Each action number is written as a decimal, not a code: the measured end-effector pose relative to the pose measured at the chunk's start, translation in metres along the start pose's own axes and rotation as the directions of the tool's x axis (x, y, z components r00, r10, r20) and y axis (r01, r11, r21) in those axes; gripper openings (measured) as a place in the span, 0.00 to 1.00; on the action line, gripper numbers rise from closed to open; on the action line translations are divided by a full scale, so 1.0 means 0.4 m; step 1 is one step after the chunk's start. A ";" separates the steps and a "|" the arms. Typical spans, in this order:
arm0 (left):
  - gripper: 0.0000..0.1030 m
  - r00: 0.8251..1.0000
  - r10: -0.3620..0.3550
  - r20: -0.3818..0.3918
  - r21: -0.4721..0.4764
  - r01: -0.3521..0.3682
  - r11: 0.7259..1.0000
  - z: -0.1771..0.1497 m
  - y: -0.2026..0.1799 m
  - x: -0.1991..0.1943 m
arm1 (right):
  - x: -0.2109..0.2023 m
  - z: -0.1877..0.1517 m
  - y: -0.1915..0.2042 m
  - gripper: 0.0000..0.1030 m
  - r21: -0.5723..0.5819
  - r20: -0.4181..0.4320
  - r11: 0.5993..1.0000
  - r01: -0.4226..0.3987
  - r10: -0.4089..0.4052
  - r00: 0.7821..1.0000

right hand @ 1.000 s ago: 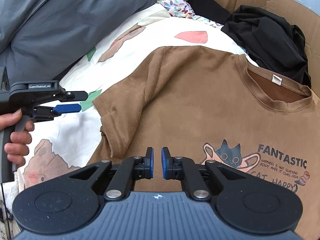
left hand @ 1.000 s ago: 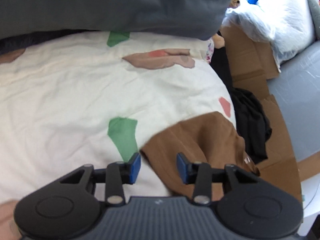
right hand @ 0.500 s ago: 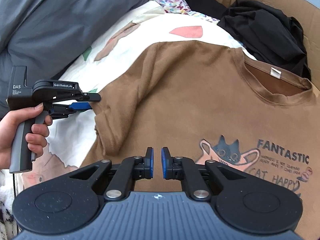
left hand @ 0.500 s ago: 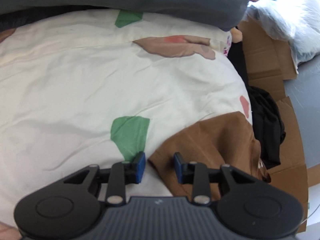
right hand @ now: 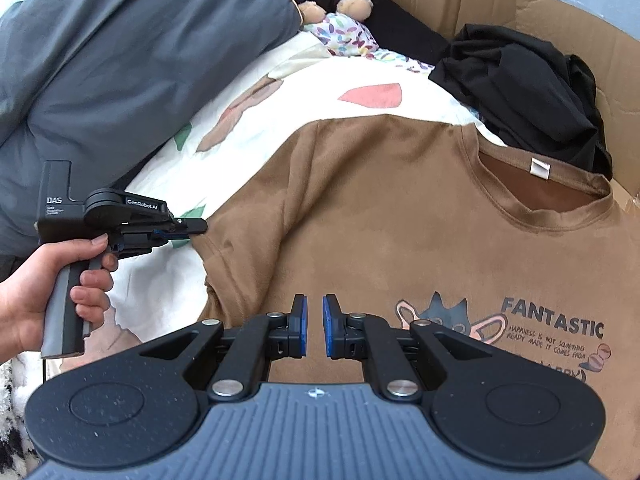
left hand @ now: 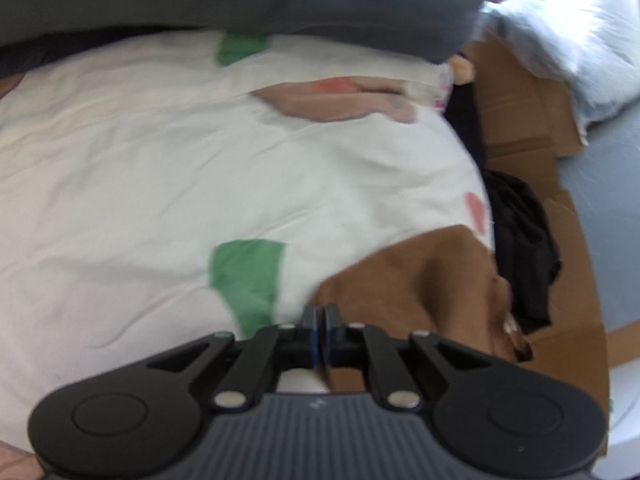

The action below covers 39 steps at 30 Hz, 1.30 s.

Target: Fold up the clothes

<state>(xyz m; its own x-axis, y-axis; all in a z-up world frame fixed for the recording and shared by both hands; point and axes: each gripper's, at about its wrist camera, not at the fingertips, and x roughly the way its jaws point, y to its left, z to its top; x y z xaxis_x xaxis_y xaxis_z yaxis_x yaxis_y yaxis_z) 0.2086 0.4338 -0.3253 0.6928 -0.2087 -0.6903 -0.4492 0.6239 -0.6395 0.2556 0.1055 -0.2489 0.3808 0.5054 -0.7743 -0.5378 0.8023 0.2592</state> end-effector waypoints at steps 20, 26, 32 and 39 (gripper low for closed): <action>0.03 0.973 -0.205 -0.104 0.123 0.217 0.968 0.014 -0.216 -0.046 | 0.022 0.052 0.053 0.37 -0.016 0.108 0.999 -0.045 0.046 0.993; 0.03 0.960 -0.245 -0.135 0.126 0.262 0.957 0.009 -0.254 -0.037 | 0.034 0.068 0.070 0.37 -0.023 0.153 0.998 -0.052 0.055 0.987; 0.03 0.954 -0.257 -0.155 0.114 0.275 0.954 0.006 -0.275 -0.028 | 0.055 0.093 0.099 0.37 -0.052 0.180 0.998 -0.030 0.039 0.983; 0.03 0.942 -0.273 -0.198 0.138 0.302 0.943 -0.011 -0.323 -0.020 | 0.080 0.122 0.107 0.37 -0.059 0.199 0.998 0.011 0.001 0.980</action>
<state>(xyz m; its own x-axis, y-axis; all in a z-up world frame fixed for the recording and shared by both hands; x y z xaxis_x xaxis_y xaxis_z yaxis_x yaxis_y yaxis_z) 0.2584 0.3515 -0.2386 0.6632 -0.5157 -0.5424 -0.1364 0.6293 -0.7651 0.2814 0.1714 -0.2346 0.5225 0.5593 -0.6436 -0.5770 0.7876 0.2160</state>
